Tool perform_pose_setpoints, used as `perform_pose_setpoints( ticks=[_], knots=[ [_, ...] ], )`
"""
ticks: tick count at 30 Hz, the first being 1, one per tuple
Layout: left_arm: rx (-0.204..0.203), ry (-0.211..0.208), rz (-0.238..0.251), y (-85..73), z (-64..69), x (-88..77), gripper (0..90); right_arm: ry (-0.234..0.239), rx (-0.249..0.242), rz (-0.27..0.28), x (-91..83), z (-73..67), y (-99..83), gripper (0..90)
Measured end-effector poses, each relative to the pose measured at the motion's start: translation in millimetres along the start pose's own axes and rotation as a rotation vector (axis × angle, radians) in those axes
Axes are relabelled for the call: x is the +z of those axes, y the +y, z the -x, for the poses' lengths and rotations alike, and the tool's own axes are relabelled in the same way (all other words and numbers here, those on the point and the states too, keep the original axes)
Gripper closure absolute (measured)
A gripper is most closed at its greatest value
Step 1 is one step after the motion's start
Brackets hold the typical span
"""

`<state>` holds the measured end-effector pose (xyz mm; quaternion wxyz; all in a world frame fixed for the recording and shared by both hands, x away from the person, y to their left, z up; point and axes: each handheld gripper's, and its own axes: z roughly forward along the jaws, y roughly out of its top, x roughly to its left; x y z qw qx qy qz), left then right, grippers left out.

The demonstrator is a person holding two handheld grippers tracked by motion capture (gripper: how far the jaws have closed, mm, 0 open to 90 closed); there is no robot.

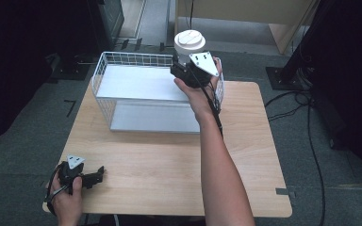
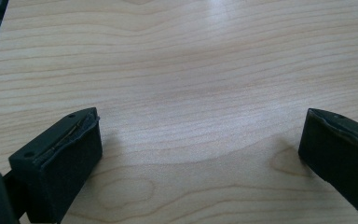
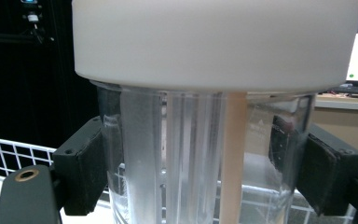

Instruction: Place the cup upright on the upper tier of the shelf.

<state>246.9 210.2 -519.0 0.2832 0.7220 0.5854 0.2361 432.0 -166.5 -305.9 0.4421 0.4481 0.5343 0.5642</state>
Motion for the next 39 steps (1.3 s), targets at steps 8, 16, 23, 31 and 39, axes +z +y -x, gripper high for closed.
perform_pose_setpoints(
  ticks=[8, 16, 23, 31, 39],
  knots=[
    [0.0, 0.0, 0.001, 0.0, 0.0, 0.0, 0.0, 0.037, -0.011, 0.032, -2.4, 3.3, -1.5, 3.1],
    [-0.002, -0.001, 0.0, -0.1, 0.1, 0.1, 0.0, 0.024, -0.016, 0.016, -16.7, 13.7, -8.4, 0.0],
    [0.0, 0.0, 0.0, -0.1, 0.0, 0.1, 0.0, 0.071, 0.001, 0.021, -40.0, 18.7, -17.0, 0.0],
    [-0.002, -0.001, 0.001, -0.1, 0.2, 0.2, 0.0, 0.15, -0.04, -0.019, -67.7, 18.4, -33.3, 0.0],
    [-0.001, -0.001, -0.001, -0.1, 0.1, 0.0, 0.0, 0.185, -0.048, -0.029, -93.6, 23.9, -59.6, 0.3]
  ],
)
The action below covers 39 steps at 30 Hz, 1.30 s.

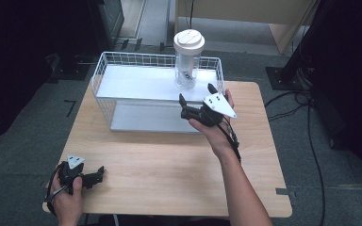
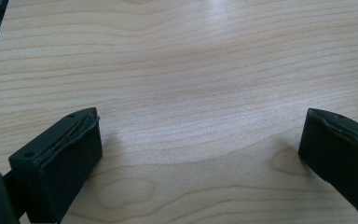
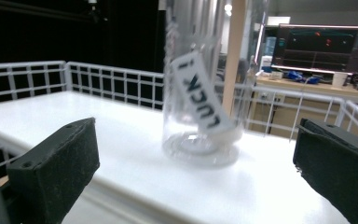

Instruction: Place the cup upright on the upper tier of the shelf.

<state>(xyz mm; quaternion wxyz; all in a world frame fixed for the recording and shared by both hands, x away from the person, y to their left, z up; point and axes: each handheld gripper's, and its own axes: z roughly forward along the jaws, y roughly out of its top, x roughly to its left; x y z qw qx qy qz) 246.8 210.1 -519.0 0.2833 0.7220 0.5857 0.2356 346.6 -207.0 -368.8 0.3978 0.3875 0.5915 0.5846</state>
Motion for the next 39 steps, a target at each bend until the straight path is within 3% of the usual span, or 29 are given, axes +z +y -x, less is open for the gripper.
perform_pose_setpoints(
  ticks=[5, 14, 19, 21, 39],
  knots=[
    [0.0, 0.0, 0.0, 0.1, 0.0, 0.0, 0.0, 0.028, -0.043, -0.02, -24.5, -2.5, -23.1, 0.4],
    [0.001, 0.0, 0.0, 0.0, 0.0, 0.0, 0.0, 0.016, -0.021, -0.064, -65.0, 8.4, -60.2, 0.4],
    [0.0, 0.0, 0.0, 0.0, 0.0, 0.0, 0.0, -0.017, -0.007, -0.092, -85.3, 21.6, -79.0, 0.4],
    [0.001, 0.0, 0.0, 0.0, 0.0, 0.0, 0.0, -0.056, 0.014, -0.11, -96.9, 30.4, -87.8, 0.3],
    [0.0, 0.0, -0.001, 0.0, 0.0, 0.0, 0.0, -0.201, 0.05, -0.203, -162.7, 79.7, -128.0, 0.3]
  ],
)
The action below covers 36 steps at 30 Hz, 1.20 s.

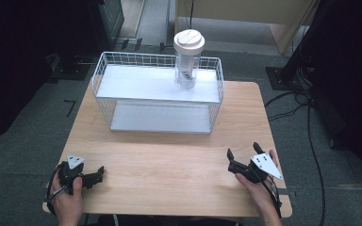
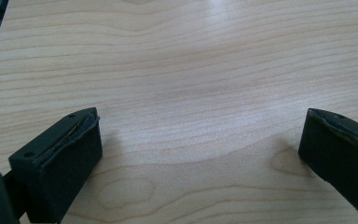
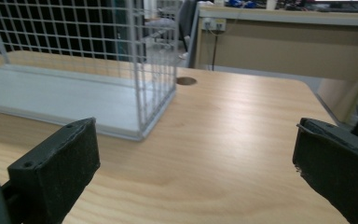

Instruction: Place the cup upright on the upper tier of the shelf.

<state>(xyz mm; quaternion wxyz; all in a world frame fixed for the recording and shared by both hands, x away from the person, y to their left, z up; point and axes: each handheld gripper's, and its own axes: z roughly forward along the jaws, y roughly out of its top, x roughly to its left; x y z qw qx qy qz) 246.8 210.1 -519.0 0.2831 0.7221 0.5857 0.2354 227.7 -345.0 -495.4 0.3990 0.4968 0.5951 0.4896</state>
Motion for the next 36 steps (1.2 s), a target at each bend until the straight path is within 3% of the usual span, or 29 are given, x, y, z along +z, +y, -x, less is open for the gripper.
perform_pose_setpoints(
  ticks=[6, 10, 14, 16, 18, 24, 29, 32, 36],
  knots=[
    [0.0, 0.0, 0.0, 0.0, 0.0, 0.0, 0.0, -0.087, 0.026, -0.061, -17.5, 22.3, -11.3, 0.6],
    [0.0, 0.0, 0.0, 0.0, 0.0, 0.0, 0.0, -0.11, 0.037, -0.089, -28.6, 33.4, -16.1, 0.6],
    [0.0, 0.0, 0.0, 0.0, 0.0, 0.0, 0.0, -0.136, 0.016, -0.193, -36.0, 45.2, -24.0, 0.7],
    [0.0, 0.0, 0.001, 0.0, 0.1, 0.0, 0.0, -0.151, -0.017, -0.254, -39.2, 49.4, -28.5, 0.7],
    [0.0, 0.0, 0.001, 0.0, 0.1, 0.0, 0.0, -0.145, -0.048, -0.311, -43.0, 53.3, -32.8, 0.7],
    [0.0, 0.0, 0.001, -0.1, 0.1, 0.0, 0.0, -0.125, -0.017, -0.4, -49.8, 63.2, -36.4, 0.7],
    [0.0, 0.0, 0.0, -0.1, 0.0, 0.0, 0.0, -0.14, -0.016, -0.455, -52.4, 71.3, -38.3, 1.9],
    [0.0, 0.0, 0.001, -0.1, 0.1, 0.0, 0.0, -0.112, -0.024, -0.489, -54.5, 69.5, -39.7, 3.9],
    [0.0, 0.0, 0.001, -0.1, 0.0, 0.0, 0.0, -0.112, -0.05, -0.527, -53.7, 63.3, -40.9, 3.9]
  ],
)
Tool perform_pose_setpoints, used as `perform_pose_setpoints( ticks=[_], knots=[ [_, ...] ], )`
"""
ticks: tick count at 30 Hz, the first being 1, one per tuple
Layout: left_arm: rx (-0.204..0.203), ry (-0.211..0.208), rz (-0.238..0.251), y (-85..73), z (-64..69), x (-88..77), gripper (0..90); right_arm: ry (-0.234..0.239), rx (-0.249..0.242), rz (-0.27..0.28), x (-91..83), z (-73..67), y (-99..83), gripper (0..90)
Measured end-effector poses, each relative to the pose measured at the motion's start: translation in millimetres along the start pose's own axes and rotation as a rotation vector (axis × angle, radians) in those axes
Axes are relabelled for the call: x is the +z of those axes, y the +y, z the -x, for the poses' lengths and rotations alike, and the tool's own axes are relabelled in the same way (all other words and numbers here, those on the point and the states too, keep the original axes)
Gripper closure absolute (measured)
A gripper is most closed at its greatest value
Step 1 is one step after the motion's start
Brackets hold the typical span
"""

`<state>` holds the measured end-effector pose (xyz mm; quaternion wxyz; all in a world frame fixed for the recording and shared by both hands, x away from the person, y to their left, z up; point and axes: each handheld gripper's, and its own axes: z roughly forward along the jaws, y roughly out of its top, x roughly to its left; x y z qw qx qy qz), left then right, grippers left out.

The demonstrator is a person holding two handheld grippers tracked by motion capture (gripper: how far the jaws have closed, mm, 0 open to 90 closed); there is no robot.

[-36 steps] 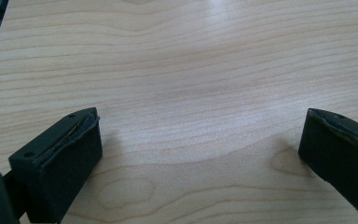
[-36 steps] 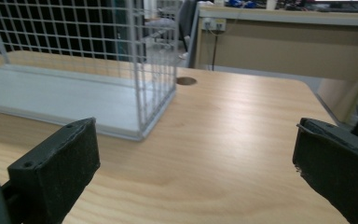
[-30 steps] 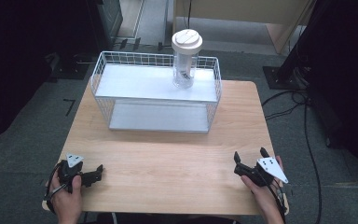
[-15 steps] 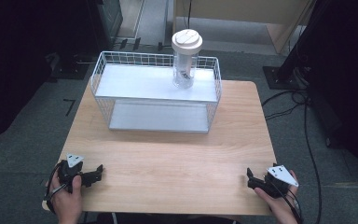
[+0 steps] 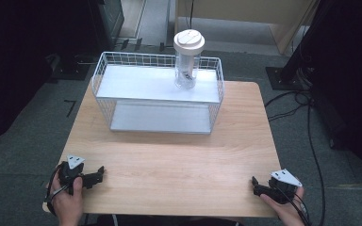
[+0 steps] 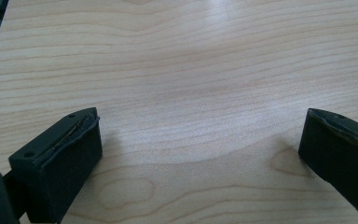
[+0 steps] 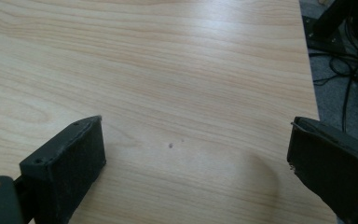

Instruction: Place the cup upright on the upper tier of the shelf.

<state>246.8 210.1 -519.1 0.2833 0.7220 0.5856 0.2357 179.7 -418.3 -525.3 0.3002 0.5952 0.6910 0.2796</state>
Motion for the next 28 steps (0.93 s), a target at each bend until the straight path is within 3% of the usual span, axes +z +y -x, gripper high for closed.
perform_pose_setpoints(
  ticks=[4, 7, 9, 28],
  knots=[
    [0.0, 0.0, 0.0, 0.0, 0.0, 0.0, 0.0, 0.024, 0.014, -0.009, 0.9, 2.2, 0.3, 3.9],
    [0.0, 0.0, 0.0, 0.0, 0.0, 0.0, 0.0, 0.091, 0.067, -0.038, 2.7, 7.7, 0.5, 6.1],
    [0.0, 0.0, 0.0, 0.0, 0.0, 0.0, 0.0, 0.098, 0.063, -0.033, 1.6, 7.1, -0.1, 7.7],
    [0.0, 0.0, 0.0, 0.0, 0.0, 0.0, 0.0, 0.094, 0.065, -0.03, 1.4, 6.5, -0.4, 7.6]
  ],
)
